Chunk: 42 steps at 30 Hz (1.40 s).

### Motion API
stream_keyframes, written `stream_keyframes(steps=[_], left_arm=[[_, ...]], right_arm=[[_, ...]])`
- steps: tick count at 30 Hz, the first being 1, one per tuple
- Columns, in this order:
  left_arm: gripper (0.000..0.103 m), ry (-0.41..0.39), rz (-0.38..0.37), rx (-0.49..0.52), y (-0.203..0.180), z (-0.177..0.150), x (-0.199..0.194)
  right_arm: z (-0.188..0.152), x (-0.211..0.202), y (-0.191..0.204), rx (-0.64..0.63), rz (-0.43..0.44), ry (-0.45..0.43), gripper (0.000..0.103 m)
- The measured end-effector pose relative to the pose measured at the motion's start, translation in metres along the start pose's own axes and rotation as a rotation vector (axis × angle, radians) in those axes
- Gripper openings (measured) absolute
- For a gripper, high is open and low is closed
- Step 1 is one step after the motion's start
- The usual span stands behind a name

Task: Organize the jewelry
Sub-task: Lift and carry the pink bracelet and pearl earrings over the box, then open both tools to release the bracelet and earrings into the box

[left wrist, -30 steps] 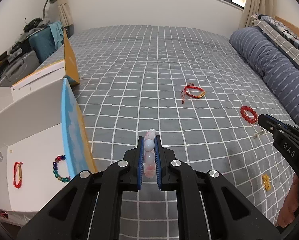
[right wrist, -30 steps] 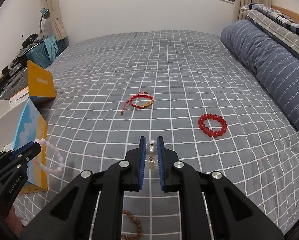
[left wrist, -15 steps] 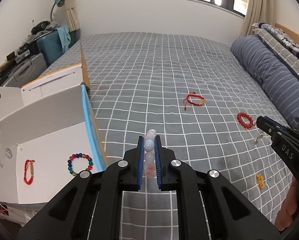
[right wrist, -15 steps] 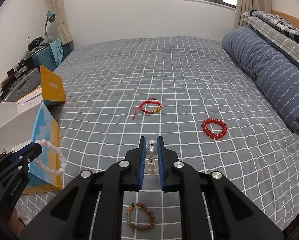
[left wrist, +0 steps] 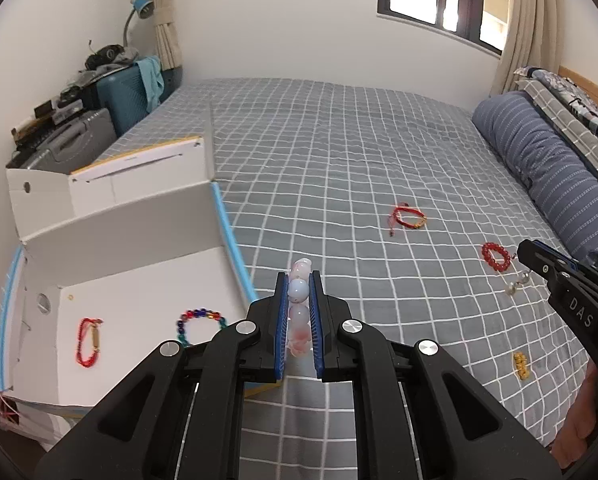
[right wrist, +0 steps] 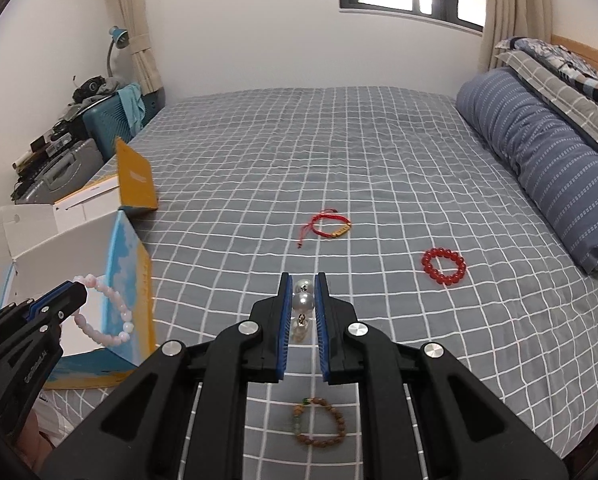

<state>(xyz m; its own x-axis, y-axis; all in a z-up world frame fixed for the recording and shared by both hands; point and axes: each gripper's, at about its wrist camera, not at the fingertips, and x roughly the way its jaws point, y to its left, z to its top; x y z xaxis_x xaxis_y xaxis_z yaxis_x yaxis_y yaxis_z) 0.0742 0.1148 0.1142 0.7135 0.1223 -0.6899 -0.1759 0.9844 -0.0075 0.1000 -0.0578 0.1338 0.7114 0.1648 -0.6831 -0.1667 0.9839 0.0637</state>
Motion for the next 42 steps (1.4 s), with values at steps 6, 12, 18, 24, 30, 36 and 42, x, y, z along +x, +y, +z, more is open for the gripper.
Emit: stream_keyframes(steps=[6,12,18,24,30,36,42], left_arm=[[0.010,-0.012,0.039,-0.009,0.029,0.002,-0.014],[0.010,0.011,0.087,-0.042,0.074,-0.002,-0.019],[0.010,0.013,0.146,-0.092,0.126,-0.006,-0.028],[0.010,0.021,0.196,-0.157,0.177,-0.011,-0.032],[0.010,0.042,0.231,-0.197,0.214,-0.022,-0.028],[0.010,0.077,0.256,-0.234,0.240,-0.034,-0.014],[0.010,0.120,0.258,-0.249,0.254,-0.045,0.007]], right_arm=[[0.006,-0.006,0.029,-0.012,0.050,-0.001,0.011],[0.011,-0.010,0.075,-0.074,0.068,-0.017,0.011],[0.010,-0.002,0.122,-0.097,0.137,-0.004,0.011],[0.008,0.008,0.185,-0.174,0.183,0.008,0.011],[0.000,0.024,0.229,-0.214,0.221,0.037,0.011],[-0.012,0.046,0.260,-0.245,0.243,0.081,0.011],[-0.028,0.072,0.278,-0.263,0.245,0.134,0.011]])
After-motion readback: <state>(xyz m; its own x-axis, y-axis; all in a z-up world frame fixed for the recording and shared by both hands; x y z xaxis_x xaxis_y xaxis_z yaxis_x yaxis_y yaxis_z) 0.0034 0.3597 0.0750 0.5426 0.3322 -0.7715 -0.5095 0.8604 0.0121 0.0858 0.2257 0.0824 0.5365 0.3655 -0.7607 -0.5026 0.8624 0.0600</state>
